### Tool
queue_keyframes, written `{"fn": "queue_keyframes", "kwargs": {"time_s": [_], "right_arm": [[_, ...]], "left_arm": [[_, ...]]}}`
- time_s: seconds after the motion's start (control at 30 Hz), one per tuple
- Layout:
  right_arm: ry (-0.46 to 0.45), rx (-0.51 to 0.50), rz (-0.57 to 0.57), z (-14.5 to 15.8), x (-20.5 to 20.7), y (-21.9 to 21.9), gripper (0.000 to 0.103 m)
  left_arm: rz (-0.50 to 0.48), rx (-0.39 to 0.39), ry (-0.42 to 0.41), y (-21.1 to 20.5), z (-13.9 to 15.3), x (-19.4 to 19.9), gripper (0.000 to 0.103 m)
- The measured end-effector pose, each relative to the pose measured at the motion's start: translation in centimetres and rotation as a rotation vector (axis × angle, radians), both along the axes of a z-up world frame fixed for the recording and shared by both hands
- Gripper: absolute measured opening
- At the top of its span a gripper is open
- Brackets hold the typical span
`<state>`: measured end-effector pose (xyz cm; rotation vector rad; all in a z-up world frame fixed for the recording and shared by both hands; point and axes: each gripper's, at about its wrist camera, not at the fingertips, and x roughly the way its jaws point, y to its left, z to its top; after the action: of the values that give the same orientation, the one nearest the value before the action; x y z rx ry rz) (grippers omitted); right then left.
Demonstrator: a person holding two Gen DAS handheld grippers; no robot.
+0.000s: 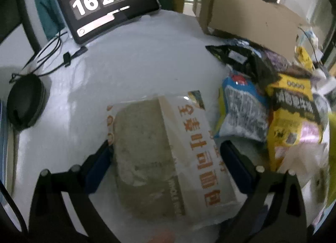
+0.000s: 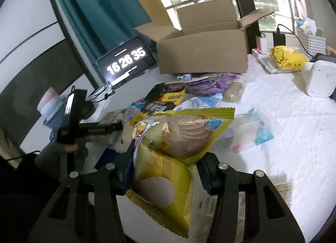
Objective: Organize snacks
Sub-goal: 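Grasp the yellow chip bag with the right tool while the left tool grasps the bread loaf, then carry both packages into the cardboard box and open both tools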
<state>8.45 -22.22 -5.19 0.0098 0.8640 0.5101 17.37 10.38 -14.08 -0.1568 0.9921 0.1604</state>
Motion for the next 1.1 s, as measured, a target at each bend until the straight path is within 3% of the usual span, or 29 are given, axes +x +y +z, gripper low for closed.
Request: {"fn": "queue_keyframes", "kwargs": {"time_s": [0.07, 0.2, 0.53, 0.73, 1.1], "right_arm": [[-0.009, 0.002, -0.004, 0.2, 0.3, -0.2, 0.054], [-0.031, -0.001, -0.001, 1.0, 1.3, -0.4, 0.054], [-0.082, -0.025, 0.011, 2.6, 4.0, 0.1, 0.054], [-0.129, -0.033, 0.011, 4.0, 5.6, 0.6, 0.054], [-0.185, -0.051, 0.012, 5.6, 9.0, 1.3, 0.054]], "left_arm": [[-0.008, 0.011, -0.010, 0.2, 0.2, -0.4, 0.090], [-0.024, -0.026, -0.018, 0.7, 0.7, -1.1, 0.085], [-0.030, -0.056, -0.178, 1.3, 6.8, -3.0, 0.084], [-0.091, -0.052, -0.277, 0.3, 10.0, -1.5, 0.084], [-0.211, -0.083, -0.373, -2.8, 13.2, 3.3, 0.084]]}}
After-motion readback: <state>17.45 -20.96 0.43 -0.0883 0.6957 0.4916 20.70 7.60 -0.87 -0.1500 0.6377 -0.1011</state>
